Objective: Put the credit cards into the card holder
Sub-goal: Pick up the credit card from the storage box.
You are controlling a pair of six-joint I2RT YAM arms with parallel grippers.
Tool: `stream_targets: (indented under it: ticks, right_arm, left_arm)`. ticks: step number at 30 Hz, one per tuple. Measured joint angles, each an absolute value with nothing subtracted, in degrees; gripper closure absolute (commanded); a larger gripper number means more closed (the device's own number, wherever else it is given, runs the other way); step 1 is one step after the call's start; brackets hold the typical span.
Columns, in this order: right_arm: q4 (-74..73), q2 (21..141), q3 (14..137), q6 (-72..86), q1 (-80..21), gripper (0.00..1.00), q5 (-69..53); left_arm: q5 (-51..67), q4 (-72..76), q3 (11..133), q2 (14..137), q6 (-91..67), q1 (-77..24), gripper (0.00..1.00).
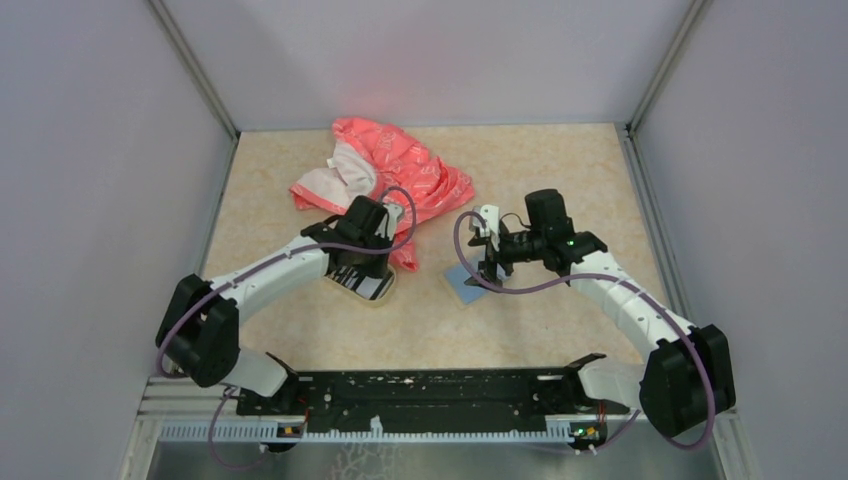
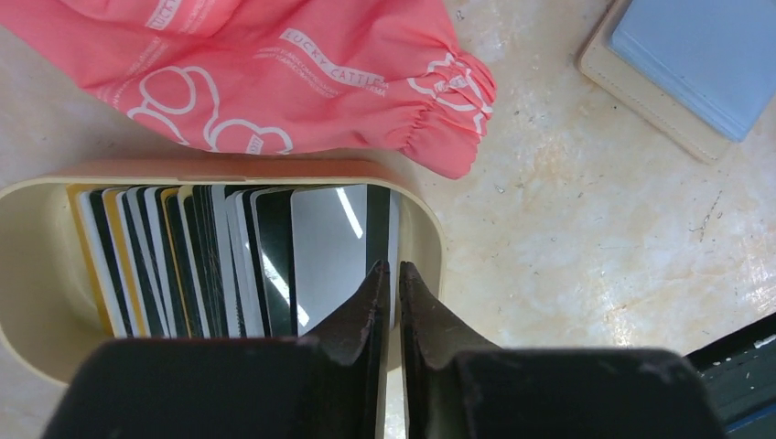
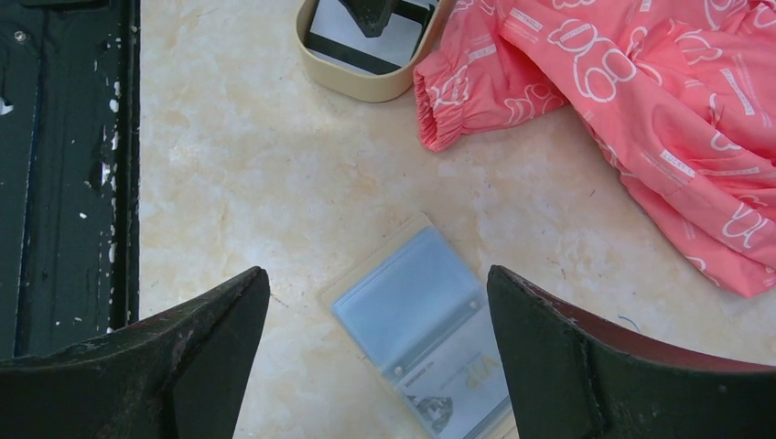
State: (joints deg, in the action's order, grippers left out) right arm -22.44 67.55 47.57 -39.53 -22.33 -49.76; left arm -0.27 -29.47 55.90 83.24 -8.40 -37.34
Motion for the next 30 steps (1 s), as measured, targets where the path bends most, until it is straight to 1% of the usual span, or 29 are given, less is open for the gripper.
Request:
stream_targets:
  ticks: [13,18,23,30]
  right_arm:
    - [-22.4,67.5,47.6,-39.6,-21.9,0.12,-50.6]
    - [-22.5,67.4,47.6,-39.6,-21.9,0.12,-50.7]
    - [-22.5,67.4,47.6,-39.6,-21.7,0.11,-50.7]
    - [-22.5,67.4,47.6,-39.9,-21.5,0.11,-50.7]
  left_arm:
    - [7.5,-27.0,55.8,92.9,-9.7,-36.2,0.86]
    - [8.8,-25.8,58.0,95.8,-12.1,-35.8,0.88]
    - [9.4,-23.7,60.1,97.4,-15.8,-34.5,0.90]
    - [9.4,-17.8,59.0,97.3,-21.5,-31.5,0.90]
